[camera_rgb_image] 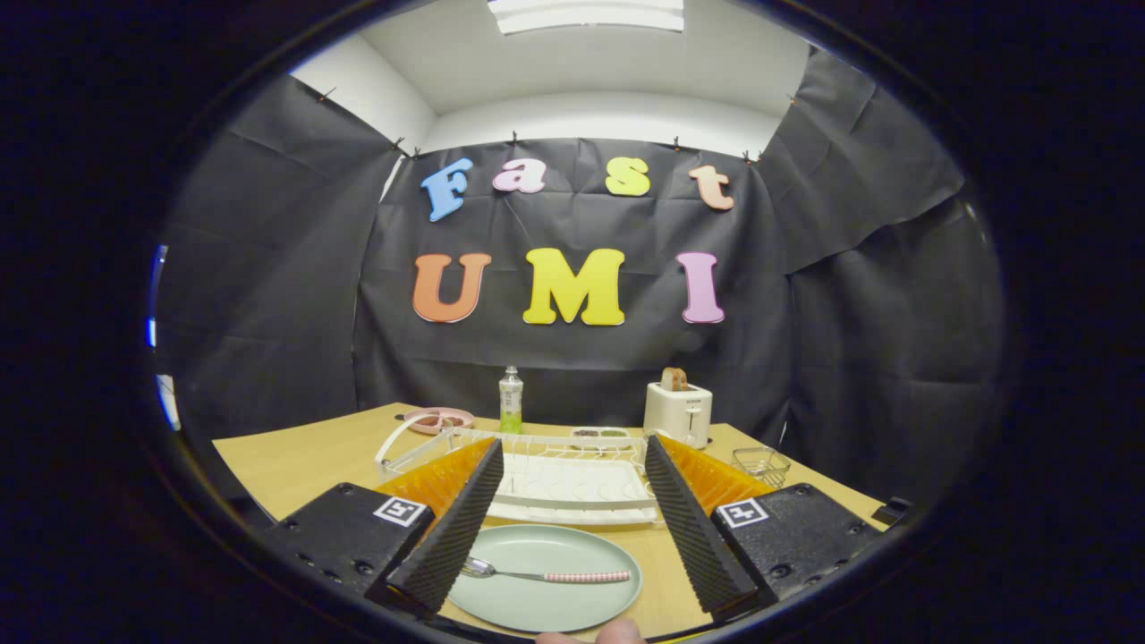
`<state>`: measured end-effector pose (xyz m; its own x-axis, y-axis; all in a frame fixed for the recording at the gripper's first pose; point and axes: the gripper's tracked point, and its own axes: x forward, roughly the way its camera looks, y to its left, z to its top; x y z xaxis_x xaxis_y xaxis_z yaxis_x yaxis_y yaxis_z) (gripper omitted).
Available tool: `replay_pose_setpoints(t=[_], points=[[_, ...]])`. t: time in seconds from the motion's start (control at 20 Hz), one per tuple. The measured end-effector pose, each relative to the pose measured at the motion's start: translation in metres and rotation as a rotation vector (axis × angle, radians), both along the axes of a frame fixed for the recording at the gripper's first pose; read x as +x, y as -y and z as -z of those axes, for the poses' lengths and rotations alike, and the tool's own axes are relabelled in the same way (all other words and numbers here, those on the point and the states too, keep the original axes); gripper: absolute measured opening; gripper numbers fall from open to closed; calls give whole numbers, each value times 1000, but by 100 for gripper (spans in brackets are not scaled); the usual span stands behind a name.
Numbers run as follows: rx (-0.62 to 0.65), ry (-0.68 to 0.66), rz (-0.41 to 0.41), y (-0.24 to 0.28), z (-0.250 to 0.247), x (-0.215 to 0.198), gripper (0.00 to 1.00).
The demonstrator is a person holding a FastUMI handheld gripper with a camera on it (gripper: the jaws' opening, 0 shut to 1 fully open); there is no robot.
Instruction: Take the plate from the dish rack, then take the spoon from the basket and place it into the plate.
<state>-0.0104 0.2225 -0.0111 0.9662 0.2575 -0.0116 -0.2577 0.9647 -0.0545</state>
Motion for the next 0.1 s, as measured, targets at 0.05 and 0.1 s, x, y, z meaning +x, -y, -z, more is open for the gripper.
replay_pose_setpoints(t=[0.05, 0.1], points=[[-4, -1, 2, -1, 2, 1, 100], [-7, -1, 2, 0, 1, 1, 100]])
